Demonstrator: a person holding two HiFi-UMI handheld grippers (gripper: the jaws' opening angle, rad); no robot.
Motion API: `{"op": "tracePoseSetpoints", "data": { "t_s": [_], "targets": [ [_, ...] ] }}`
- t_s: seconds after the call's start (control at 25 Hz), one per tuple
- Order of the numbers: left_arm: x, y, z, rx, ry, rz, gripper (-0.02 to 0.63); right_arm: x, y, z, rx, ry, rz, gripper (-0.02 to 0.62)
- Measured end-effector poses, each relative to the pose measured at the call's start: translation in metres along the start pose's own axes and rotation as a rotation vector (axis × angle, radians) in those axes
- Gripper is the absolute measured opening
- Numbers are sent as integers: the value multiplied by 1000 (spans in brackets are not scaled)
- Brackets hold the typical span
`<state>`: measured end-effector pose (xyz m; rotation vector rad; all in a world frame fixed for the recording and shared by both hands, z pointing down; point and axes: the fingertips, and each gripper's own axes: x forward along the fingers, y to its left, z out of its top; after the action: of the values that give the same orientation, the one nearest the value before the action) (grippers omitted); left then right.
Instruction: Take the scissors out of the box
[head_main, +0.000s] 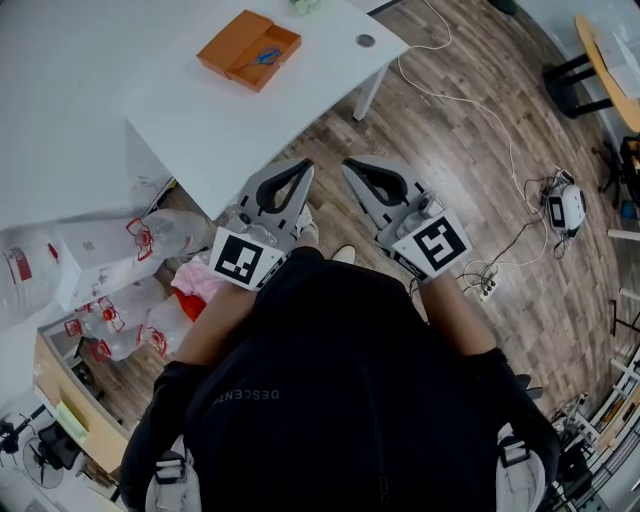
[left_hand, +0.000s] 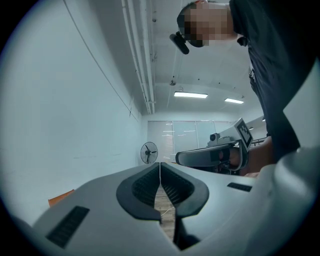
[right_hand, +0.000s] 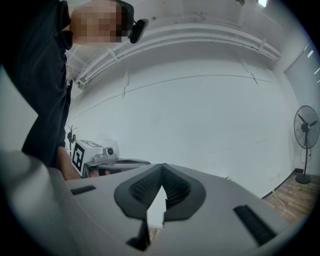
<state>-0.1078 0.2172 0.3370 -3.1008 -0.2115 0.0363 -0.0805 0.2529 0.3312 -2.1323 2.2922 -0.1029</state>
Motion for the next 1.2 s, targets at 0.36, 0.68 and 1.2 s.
{"op": "tracePoseSetpoints", "data": {
  "t_s": [0.36,0.68,1.2],
  "targets": [
    [25,72,0,-12,-19,11,20,70,-31,6,0,19,30,8],
    [38,135,-1,-36,-9,22,20,127,-62,2,-23,61,38,8],
    [41,211,-10,-55,-4,18,20,202,-83,-1,-28,93,38,8]
  ]
}}
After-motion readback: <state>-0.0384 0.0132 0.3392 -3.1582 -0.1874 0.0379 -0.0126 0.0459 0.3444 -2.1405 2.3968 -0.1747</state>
